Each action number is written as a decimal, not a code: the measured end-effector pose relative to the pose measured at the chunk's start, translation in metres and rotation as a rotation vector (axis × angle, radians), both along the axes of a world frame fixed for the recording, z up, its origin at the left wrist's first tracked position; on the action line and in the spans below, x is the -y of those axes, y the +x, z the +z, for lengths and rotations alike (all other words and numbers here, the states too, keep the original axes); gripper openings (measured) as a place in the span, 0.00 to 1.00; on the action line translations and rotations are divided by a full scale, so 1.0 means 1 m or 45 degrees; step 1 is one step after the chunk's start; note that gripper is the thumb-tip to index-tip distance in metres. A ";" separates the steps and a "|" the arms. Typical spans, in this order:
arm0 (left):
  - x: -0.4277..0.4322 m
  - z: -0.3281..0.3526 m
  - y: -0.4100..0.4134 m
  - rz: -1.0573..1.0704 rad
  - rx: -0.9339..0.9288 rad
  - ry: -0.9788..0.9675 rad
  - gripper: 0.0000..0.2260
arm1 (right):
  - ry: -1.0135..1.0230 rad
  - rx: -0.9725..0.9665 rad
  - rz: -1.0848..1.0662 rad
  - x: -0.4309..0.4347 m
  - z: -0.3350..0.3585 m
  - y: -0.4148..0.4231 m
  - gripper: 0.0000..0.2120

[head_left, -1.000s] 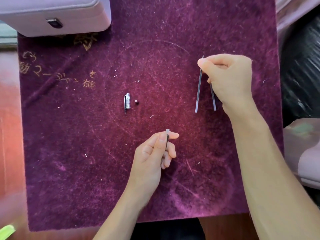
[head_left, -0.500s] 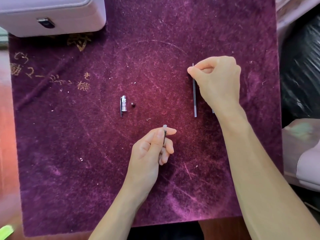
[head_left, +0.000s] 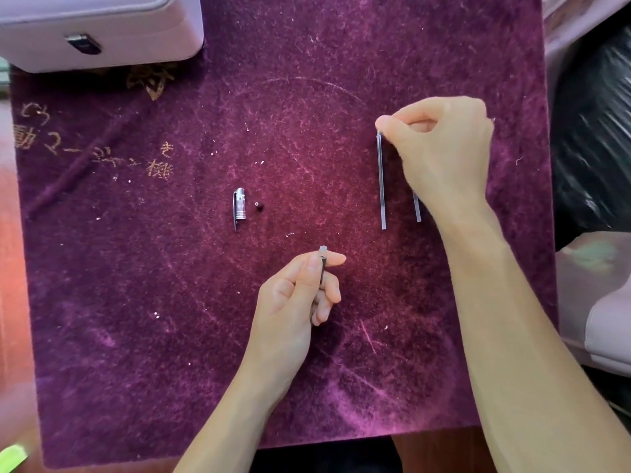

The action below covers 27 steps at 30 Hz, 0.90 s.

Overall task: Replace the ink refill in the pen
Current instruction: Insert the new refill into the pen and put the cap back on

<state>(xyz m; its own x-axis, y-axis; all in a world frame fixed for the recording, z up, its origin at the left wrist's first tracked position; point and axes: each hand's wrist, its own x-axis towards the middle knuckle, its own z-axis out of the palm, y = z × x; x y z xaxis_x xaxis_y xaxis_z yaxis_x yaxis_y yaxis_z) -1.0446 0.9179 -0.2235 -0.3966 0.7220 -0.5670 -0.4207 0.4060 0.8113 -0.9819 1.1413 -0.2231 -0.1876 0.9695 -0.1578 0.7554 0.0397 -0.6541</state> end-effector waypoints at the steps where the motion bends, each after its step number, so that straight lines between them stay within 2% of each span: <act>1: 0.000 0.000 0.000 0.001 -0.002 0.000 0.15 | 0.036 -0.015 -0.023 -0.004 0.003 0.004 0.08; 4: 0.001 -0.001 0.000 0.003 -0.004 0.001 0.15 | 0.057 -0.046 -0.075 -0.016 0.009 0.016 0.08; 10: 0.004 -0.001 0.003 0.011 0.005 -0.003 0.16 | -0.116 0.070 0.023 -0.022 -0.002 0.021 0.08; 27: 0.006 -0.004 0.005 0.039 0.039 -0.004 0.16 | -0.182 0.133 0.012 -0.028 -0.008 0.014 0.09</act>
